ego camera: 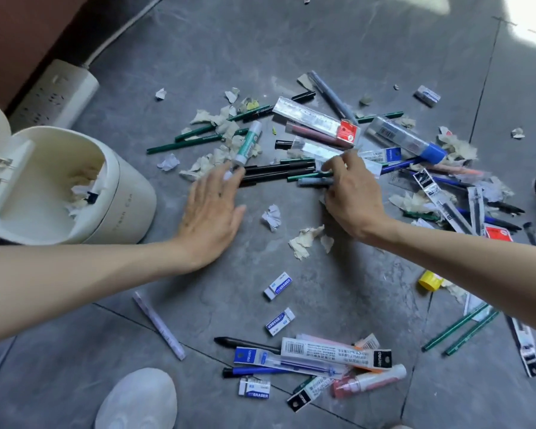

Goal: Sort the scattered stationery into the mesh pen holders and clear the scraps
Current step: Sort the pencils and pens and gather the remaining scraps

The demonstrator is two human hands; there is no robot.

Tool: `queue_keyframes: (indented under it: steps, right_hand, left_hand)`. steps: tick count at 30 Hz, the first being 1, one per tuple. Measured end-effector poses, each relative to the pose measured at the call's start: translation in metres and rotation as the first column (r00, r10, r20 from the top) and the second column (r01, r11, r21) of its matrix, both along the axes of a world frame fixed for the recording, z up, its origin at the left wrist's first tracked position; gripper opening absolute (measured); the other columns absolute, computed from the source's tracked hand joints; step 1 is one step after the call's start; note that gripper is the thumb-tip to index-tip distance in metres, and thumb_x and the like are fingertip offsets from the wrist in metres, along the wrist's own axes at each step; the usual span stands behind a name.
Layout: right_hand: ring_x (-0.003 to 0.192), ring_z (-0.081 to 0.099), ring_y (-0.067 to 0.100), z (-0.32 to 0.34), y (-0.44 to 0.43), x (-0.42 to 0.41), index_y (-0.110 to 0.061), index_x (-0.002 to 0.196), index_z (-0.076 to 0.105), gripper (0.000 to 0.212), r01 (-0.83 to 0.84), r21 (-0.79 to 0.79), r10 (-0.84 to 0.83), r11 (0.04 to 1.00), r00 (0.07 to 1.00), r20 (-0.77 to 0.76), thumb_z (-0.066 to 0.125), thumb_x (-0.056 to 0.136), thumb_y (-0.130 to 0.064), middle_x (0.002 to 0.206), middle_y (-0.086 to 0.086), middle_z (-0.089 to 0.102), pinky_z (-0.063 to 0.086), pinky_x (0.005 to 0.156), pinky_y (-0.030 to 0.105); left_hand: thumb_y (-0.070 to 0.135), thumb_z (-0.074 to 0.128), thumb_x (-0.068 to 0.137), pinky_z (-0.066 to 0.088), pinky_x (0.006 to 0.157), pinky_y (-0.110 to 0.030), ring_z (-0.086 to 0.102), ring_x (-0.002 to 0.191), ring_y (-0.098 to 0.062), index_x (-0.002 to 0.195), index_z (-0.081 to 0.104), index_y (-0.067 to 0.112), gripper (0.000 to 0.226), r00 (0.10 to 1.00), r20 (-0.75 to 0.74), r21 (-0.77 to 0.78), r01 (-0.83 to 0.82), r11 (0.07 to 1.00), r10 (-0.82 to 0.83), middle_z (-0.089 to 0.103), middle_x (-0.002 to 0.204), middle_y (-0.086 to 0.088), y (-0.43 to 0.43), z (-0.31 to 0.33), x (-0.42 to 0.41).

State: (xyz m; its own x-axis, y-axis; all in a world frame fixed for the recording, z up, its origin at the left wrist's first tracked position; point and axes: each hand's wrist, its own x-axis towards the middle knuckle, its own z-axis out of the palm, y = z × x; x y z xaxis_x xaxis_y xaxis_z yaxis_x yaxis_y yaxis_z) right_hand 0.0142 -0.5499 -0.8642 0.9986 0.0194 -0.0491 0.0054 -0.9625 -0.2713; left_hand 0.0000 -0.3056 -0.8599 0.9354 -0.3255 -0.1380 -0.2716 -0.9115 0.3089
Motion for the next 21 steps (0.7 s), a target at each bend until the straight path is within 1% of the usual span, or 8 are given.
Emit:
queue_keyframes:
  steps: [3, 5, 8, 10, 13, 15, 18, 21]
  right_hand:
    - [0.094, 0.051, 0.040, -0.001, 0.024, 0.008, -0.003, 0.114, 0.056, 0.047, -0.201, -0.010, 0.201, 0.979, 0.976, 0.080, 0.057, 0.068, 0.007, 0.117, 0.022, 0.054, 0.047, 0.077, 0.046]
    - [0.113, 0.046, 0.040, 0.000, 0.043, 0.017, -0.007, 0.130, 0.049, 0.061, -0.304, -0.021, 0.305, 0.952, 0.952, 0.019, 0.058, 0.071, 0.004, 0.139, 0.020, 0.044, 0.039, 0.090, 0.046]
    - [0.137, 0.023, 0.034, 0.005, 0.066, 0.033, -0.016, 0.148, 0.025, 0.081, -0.446, -0.012, 0.442, 0.895, 0.890, -0.116, 0.049, 0.073, 0.002, 0.158, 0.011, 0.013, 0.030, 0.103, 0.044]
    - [0.142, 0.015, 0.031, 0.009, 0.078, 0.045, -0.020, 0.151, 0.017, 0.085, -0.505, -0.059, 0.487, 0.861, 0.853, -0.188, 0.047, 0.074, 0.000, 0.160, 0.009, 0.006, 0.026, 0.108, 0.042]
    - [0.139, 0.022, 0.032, 0.011, 0.083, 0.056, -0.012, 0.141, 0.034, 0.067, -0.512, -0.123, 0.486, 0.850, 0.853, -0.188, 0.049, 0.076, -0.003, 0.157, 0.012, 0.017, 0.028, 0.107, 0.043]
    - [0.127, 0.036, 0.036, 0.008, 0.077, 0.059, -0.002, 0.123, 0.050, 0.049, -0.496, -0.157, 0.486, 0.854, 0.868, -0.098, 0.049, 0.074, -0.002, 0.147, 0.017, 0.033, 0.036, 0.099, 0.045]
    - [0.105, 0.048, 0.039, -0.001, 0.060, 0.060, 0.003, 0.107, 0.057, 0.038, -0.394, -0.096, 0.396, 0.914, 0.918, 0.001, 0.048, 0.070, 0.001, 0.121, 0.021, 0.052, 0.041, 0.083, 0.045]
    - [0.099, 0.049, 0.037, -0.006, 0.045, 0.058, 0.001, 0.099, 0.061, 0.029, -0.334, -0.062, 0.336, 0.940, 0.942, 0.022, 0.048, 0.073, -0.003, 0.111, 0.017, 0.056, 0.043, 0.079, 0.043]
  left_hand:
    - [0.034, 0.036, 0.099, -0.005, 0.116, -0.043, -0.009, 0.145, -0.021, 0.151, 0.004, 0.024, 0.061, 0.979, -0.122, 0.061, -0.159, 0.985, 0.165, -0.007, 0.158, 0.001, 0.013, -0.006, 0.019]
    - [0.038, 0.029, 0.101, -0.002, 0.118, -0.043, -0.010, 0.145, -0.020, 0.151, 0.004, 0.021, 0.059, 0.965, -0.194, 0.091, -0.160, 0.983, 0.175, -0.007, 0.159, 0.002, 0.023, -0.010, 0.027]
    - [0.037, 0.028, 0.101, 0.004, 0.119, -0.040, -0.004, 0.146, -0.018, 0.150, 0.012, 0.014, 0.057, 0.983, -0.174, 0.106, -0.047, 0.993, 0.065, 0.001, 0.159, 0.001, 0.029, -0.010, 0.014]
    - [0.036, 0.030, 0.101, 0.006, 0.119, -0.038, 0.001, 0.146, -0.017, 0.149, 0.019, 0.013, 0.055, 0.986, -0.161, 0.063, 0.049, 0.997, -0.039, 0.007, 0.159, 0.001, 0.028, -0.008, -0.006]
    - [0.039, 0.028, 0.097, 0.017, 0.115, -0.035, 0.026, 0.139, -0.026, 0.137, 0.040, 0.006, 0.053, 0.994, -0.095, -0.053, 0.054, 0.997, -0.058, 0.031, 0.150, -0.011, 0.024, -0.010, -0.020]
    - [0.038, 0.025, 0.093, 0.024, 0.106, -0.033, 0.039, 0.124, -0.031, 0.122, 0.050, 0.003, 0.052, 0.996, -0.017, -0.098, -0.083, 0.992, 0.082, 0.045, 0.135, -0.015, 0.018, -0.010, -0.003]
    - [0.020, 0.038, 0.096, 0.028, 0.100, -0.035, 0.039, 0.116, -0.030, 0.123, 0.047, 0.004, 0.033, 0.962, 0.052, -0.065, -0.266, 0.962, 0.270, 0.045, 0.128, -0.015, 0.007, -0.006, 0.043]
    - [0.018, 0.043, 0.095, 0.029, 0.104, -0.037, 0.034, 0.124, -0.028, 0.134, 0.039, 0.008, 0.041, 0.967, 0.080, -0.076, -0.237, 0.969, 0.243, 0.039, 0.138, -0.011, -0.004, -0.002, 0.081]
